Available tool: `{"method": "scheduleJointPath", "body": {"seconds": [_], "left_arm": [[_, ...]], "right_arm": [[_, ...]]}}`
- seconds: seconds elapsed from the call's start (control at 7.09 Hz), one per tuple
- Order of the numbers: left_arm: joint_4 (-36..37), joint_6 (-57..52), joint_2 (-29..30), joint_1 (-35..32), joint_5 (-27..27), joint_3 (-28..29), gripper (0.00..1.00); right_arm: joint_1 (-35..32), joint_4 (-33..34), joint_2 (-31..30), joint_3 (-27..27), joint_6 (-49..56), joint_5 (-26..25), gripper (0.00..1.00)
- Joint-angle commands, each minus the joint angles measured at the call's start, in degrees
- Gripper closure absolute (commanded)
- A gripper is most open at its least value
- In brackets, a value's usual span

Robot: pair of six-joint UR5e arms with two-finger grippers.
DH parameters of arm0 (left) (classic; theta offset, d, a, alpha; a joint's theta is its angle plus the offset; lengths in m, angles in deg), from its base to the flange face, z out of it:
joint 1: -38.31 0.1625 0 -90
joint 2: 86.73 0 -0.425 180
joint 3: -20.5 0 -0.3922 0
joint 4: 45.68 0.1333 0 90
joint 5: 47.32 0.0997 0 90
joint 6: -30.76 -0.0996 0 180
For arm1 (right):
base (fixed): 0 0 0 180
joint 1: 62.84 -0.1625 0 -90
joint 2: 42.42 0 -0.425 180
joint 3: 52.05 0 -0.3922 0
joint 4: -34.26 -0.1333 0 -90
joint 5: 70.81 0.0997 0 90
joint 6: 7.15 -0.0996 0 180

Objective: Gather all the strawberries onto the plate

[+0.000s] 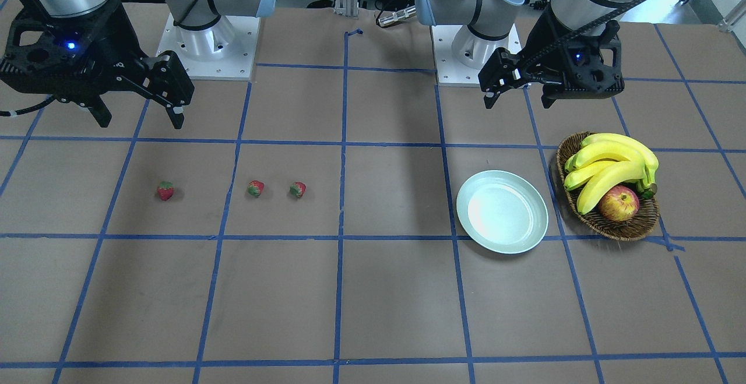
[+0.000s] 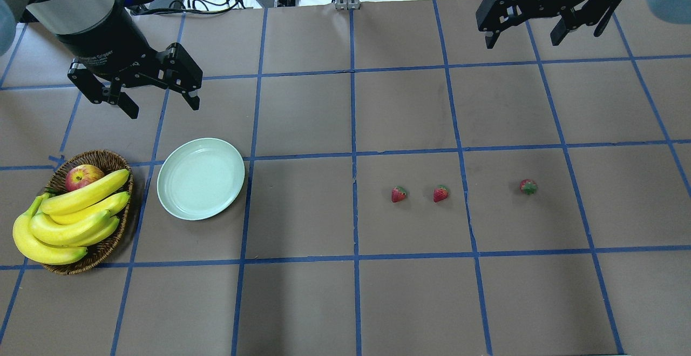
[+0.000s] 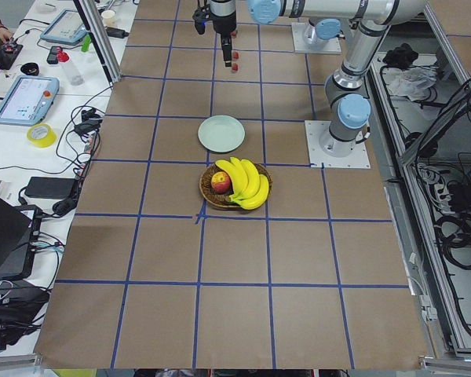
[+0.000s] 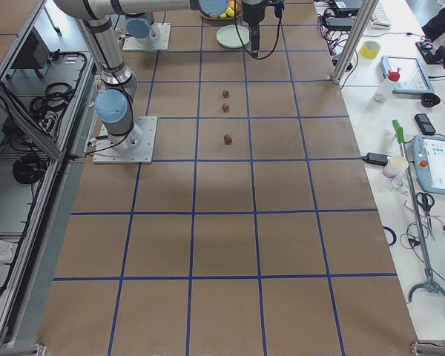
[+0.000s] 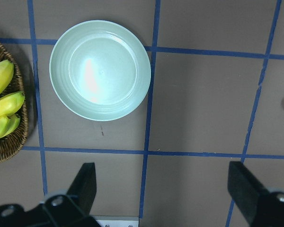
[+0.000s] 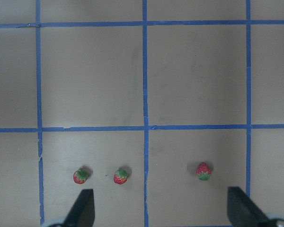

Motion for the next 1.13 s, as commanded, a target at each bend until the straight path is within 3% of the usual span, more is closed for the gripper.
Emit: {"method": "scheduleJointPath", "body": {"seconds": [0.0, 0.99], "left_arm": [[-0.25, -0.04, -0.35, 0.04, 0.18, -0.42, 0.00], [-0.08, -0.04, -1.15, -0.23, 0.54, -2.18, 0.00]], "right_arm": [[-0.18, -0.09, -0.08, -0.02, 0.04, 0.01, 0.00], [-0.09, -0.17, -0.08, -0.02, 0.13, -0.34, 0.00]]}}
